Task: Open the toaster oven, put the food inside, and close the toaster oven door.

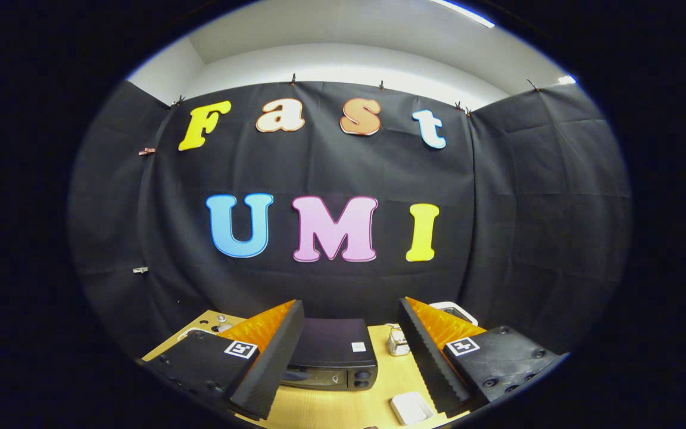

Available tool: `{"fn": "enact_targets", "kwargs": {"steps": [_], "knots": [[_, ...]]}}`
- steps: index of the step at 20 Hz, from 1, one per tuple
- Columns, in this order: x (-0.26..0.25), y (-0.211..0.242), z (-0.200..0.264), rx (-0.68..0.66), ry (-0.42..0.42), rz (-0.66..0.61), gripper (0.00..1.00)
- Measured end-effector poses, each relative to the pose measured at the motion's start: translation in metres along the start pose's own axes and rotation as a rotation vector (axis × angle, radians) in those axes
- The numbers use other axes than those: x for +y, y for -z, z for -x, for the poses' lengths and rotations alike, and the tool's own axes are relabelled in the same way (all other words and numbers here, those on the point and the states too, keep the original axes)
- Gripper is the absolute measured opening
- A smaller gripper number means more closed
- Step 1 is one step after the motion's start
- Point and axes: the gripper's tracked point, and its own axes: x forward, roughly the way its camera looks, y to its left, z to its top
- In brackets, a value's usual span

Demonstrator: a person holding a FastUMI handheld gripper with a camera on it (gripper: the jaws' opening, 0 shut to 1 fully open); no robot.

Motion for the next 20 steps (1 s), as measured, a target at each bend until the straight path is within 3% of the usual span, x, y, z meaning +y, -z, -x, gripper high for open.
{"fn": "enact_targets", "kwargs": {"steps": [8,20], "knots": [[-0.060,-0.042,0.008,-0.094,0.015,-0.011,0.99],[-0.123,-0.017,-0.019,-0.056,0.029,-0.017,0.98]]}}
